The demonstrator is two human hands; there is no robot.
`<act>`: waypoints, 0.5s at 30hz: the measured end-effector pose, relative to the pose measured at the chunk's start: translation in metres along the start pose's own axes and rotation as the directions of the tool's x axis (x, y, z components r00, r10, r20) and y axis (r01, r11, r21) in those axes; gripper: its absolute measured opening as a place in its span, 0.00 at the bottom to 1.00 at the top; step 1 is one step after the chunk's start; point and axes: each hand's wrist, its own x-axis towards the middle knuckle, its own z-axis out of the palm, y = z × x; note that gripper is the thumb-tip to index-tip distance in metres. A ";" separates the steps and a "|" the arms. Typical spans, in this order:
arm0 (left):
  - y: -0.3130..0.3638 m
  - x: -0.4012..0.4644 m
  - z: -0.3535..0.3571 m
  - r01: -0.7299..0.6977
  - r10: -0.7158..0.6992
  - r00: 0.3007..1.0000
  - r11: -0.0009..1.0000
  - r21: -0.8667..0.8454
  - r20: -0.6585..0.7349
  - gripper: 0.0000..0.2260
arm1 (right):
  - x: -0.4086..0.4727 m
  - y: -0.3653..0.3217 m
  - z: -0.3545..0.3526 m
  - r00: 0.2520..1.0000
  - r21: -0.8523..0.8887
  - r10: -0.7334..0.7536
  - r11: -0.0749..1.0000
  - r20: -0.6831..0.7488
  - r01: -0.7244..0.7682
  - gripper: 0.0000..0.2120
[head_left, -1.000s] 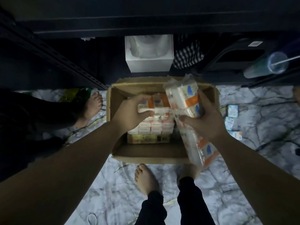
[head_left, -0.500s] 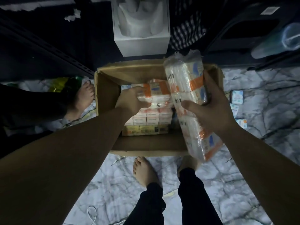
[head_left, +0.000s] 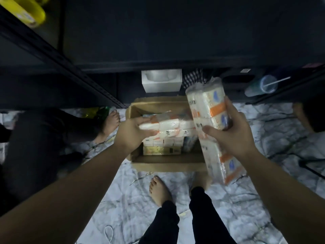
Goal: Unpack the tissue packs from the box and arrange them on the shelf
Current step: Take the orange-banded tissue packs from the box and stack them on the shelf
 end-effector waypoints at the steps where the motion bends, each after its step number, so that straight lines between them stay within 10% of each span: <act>1: 0.011 -0.014 -0.015 -0.006 0.006 1.000 1.000 -0.010 -0.011 0.23 | -0.011 -0.016 -0.011 1.000 0.008 -0.009 1.000 -0.004 0.009 0.52; 15: 0.139 -0.184 -0.197 -0.244 0.220 0.937 0.968 -0.058 -0.272 0.23 | -0.162 -0.226 -0.141 0.923 -0.115 -0.286 0.958 -0.259 0.264 0.54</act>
